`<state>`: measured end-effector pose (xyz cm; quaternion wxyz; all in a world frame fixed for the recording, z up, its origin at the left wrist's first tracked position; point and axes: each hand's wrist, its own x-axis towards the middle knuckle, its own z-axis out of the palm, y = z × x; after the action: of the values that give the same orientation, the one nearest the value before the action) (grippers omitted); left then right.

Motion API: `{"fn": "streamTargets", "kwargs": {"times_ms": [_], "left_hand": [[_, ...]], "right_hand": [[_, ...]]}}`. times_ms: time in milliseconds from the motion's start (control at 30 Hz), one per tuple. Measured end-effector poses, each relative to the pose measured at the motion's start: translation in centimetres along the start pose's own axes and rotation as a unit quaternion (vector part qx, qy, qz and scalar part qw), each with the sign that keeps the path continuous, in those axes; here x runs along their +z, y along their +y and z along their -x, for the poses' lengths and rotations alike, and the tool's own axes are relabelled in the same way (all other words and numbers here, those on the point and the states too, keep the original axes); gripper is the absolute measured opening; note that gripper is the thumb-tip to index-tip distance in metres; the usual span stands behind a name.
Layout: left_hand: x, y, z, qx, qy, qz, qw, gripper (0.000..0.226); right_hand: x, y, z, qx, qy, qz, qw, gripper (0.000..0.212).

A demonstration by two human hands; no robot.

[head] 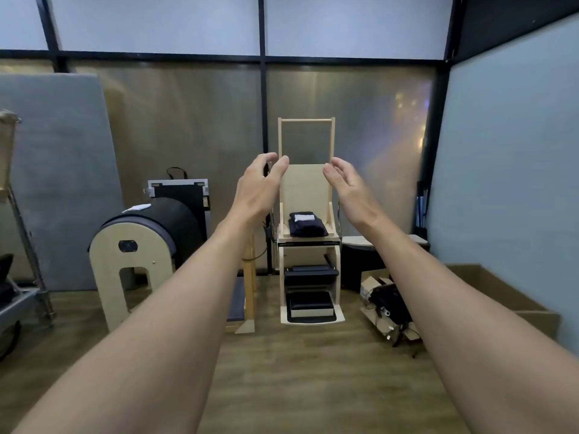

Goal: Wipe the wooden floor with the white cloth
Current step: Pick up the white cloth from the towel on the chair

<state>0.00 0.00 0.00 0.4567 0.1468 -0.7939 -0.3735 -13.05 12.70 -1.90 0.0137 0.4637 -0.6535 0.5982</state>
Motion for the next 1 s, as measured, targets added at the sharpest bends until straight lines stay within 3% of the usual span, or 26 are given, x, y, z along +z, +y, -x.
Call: {"fn": "streamTargets", "kwargs": {"times_ms": [267, 1000], "left_hand": [[2.0, -6.2, -9.5, 0.004, -0.013, -0.015, 1.0, 0.052], [9.6, -34.0, -37.1, -0.032, -0.053, 0.005, 0.998, 0.048]], "right_hand": [[3.3, 6.3, -9.8, 0.009, -0.002, 0.009, 1.0, 0.073], [16.0, 28.2, -37.0, 0.085, 0.028, 0.052, 0.995, 0.065]]}}
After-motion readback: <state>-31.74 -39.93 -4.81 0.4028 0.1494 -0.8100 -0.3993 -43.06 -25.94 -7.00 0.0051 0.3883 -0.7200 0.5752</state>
